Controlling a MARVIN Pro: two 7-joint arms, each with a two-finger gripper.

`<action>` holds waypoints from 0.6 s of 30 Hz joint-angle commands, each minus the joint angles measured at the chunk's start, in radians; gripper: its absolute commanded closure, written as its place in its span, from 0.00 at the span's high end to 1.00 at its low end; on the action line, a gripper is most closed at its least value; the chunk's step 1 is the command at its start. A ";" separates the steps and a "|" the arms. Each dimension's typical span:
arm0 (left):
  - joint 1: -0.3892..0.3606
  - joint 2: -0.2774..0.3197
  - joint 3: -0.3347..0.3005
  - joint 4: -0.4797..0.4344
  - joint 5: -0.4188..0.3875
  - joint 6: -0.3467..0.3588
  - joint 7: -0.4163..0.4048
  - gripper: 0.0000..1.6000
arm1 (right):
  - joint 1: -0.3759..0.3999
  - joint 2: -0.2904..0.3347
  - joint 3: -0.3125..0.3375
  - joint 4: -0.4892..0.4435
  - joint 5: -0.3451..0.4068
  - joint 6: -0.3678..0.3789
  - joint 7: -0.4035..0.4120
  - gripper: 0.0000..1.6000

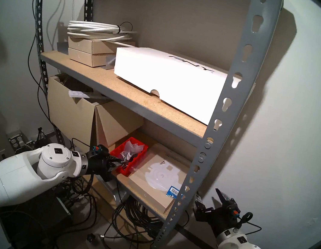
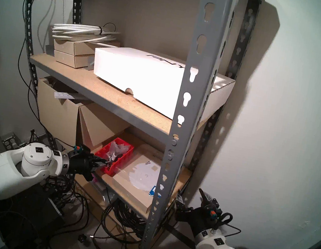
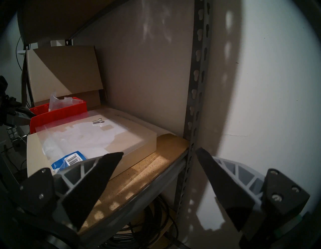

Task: Organize the rack shelf by putting things into a case

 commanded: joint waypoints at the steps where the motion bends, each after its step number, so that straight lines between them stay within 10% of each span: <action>1: -0.069 -0.042 -0.004 0.009 0.017 -0.003 -0.004 0.39 | 0.006 0.000 0.000 -0.020 0.000 -0.008 -0.001 1.00; 11: -0.031 -0.003 -0.035 -0.036 0.016 -0.011 0.005 0.77 | 0.006 -0.001 0.000 -0.021 0.000 -0.008 0.000 1.00; 18: 0.022 0.058 -0.096 -0.110 -0.022 -0.041 0.026 0.69 | 0.006 -0.001 0.000 -0.020 -0.001 -0.008 0.001 1.00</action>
